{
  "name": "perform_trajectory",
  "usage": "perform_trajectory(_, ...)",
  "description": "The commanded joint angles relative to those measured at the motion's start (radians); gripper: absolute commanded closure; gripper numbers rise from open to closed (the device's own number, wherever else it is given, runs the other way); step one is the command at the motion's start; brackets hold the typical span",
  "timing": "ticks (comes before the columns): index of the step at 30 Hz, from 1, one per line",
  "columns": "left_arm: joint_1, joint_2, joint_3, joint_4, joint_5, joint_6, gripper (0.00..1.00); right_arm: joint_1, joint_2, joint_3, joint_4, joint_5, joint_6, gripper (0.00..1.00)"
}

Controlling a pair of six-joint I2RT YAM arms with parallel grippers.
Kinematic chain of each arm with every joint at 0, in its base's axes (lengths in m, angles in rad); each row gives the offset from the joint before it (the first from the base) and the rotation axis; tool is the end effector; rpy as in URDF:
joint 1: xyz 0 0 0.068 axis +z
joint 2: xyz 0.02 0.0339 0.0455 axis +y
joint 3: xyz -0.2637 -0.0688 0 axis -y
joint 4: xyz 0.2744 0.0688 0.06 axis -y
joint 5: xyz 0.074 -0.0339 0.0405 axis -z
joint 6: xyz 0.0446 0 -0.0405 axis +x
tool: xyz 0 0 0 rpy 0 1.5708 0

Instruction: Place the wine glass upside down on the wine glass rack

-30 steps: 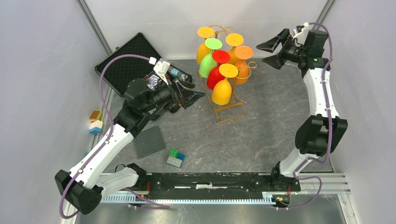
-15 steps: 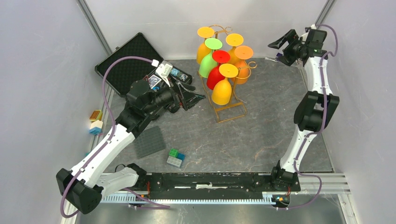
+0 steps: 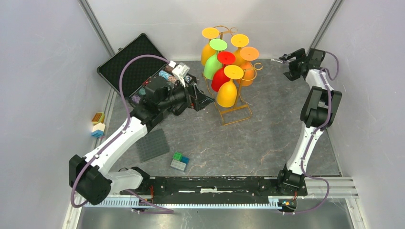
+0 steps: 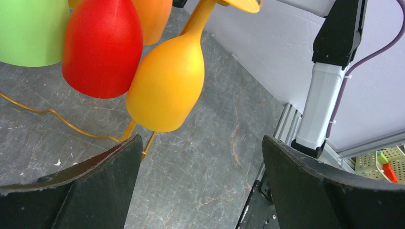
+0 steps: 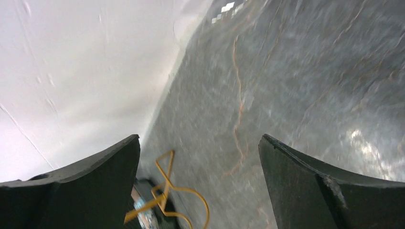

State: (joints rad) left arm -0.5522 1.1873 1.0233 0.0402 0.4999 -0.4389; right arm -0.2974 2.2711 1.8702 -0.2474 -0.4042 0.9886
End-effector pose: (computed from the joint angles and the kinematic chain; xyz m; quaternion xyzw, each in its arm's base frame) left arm 0.2562 -0.1830 0.3585 0.2046 0.7158 -0.4681 0.4761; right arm 0.5383 -0.1466 0.1939 0.4545 0.7556 0.3168 0.3493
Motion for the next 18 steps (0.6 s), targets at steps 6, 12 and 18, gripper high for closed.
perform_trajectory(6,-0.005,0.080,0.092,0.045,0.017,0.051,0.02,-0.035,0.094,-0.146,0.476,0.159,0.385,0.07)
perform_trajectory(12,-0.005,0.119,0.113,0.056,0.028,0.051,0.02,-0.037,0.205,-0.106,0.562,0.196,0.508,0.12)
perform_trajectory(18,-0.005,0.148,0.134,0.061,0.034,0.049,0.02,-0.043,0.289,-0.045,0.593,0.267,0.567,0.18)
